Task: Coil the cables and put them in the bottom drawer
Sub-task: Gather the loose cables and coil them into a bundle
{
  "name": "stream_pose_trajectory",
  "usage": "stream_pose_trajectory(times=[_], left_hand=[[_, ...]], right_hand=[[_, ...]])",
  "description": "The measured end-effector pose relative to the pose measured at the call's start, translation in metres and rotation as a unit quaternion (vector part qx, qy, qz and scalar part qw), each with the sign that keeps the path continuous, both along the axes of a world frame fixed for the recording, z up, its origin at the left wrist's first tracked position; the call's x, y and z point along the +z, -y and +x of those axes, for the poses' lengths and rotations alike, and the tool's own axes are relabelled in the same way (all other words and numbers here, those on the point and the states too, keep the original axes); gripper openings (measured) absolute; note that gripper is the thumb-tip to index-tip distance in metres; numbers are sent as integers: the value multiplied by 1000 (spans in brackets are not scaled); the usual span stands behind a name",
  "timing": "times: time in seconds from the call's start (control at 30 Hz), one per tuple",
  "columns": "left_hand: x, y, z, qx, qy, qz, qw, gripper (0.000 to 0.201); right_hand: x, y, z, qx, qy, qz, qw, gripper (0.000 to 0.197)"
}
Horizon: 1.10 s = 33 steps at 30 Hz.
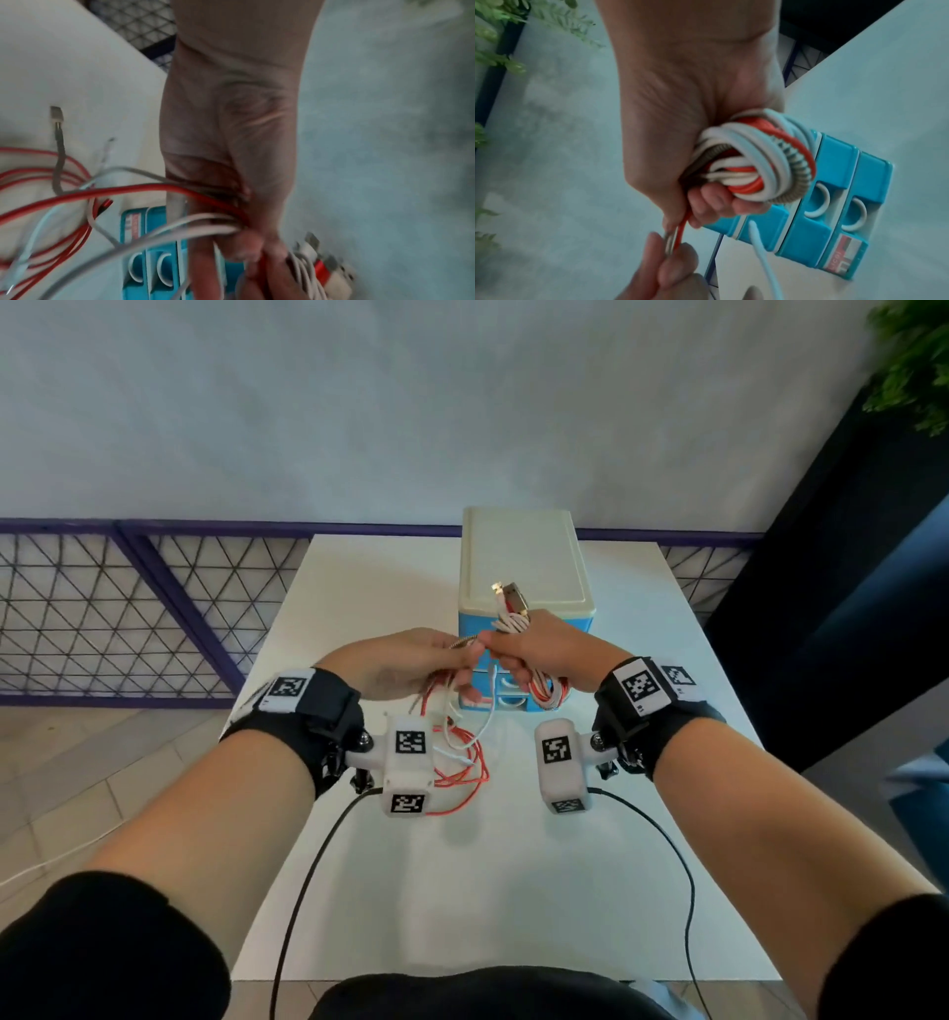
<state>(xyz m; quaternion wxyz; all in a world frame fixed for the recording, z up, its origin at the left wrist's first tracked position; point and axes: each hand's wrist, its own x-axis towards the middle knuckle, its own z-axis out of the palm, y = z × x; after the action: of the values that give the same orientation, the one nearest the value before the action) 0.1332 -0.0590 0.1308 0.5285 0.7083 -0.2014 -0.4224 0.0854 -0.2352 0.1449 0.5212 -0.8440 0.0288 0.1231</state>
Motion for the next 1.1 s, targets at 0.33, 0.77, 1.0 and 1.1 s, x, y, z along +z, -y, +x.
stream_pose_trajectory(times=[0.33, 0.77, 1.0, 1.1], left_hand=[[-5, 0, -24, 67, -206, -188, 958, 49], [8, 58, -67, 74, 299, 85, 948, 39], [25, 59, -62, 19, 275, 192, 942, 31], [30, 53, -52, -22, 196, 200, 960, 33]], right_hand=[[-5, 13, -1, -136, 23, 111, 984, 32], [-8, -1, -8, -167, -37, 177, 969, 42], [-4, -6, -10, -224, 22, 90, 970, 19], [-1, -12, -14, -218, 25, 121, 968, 21]])
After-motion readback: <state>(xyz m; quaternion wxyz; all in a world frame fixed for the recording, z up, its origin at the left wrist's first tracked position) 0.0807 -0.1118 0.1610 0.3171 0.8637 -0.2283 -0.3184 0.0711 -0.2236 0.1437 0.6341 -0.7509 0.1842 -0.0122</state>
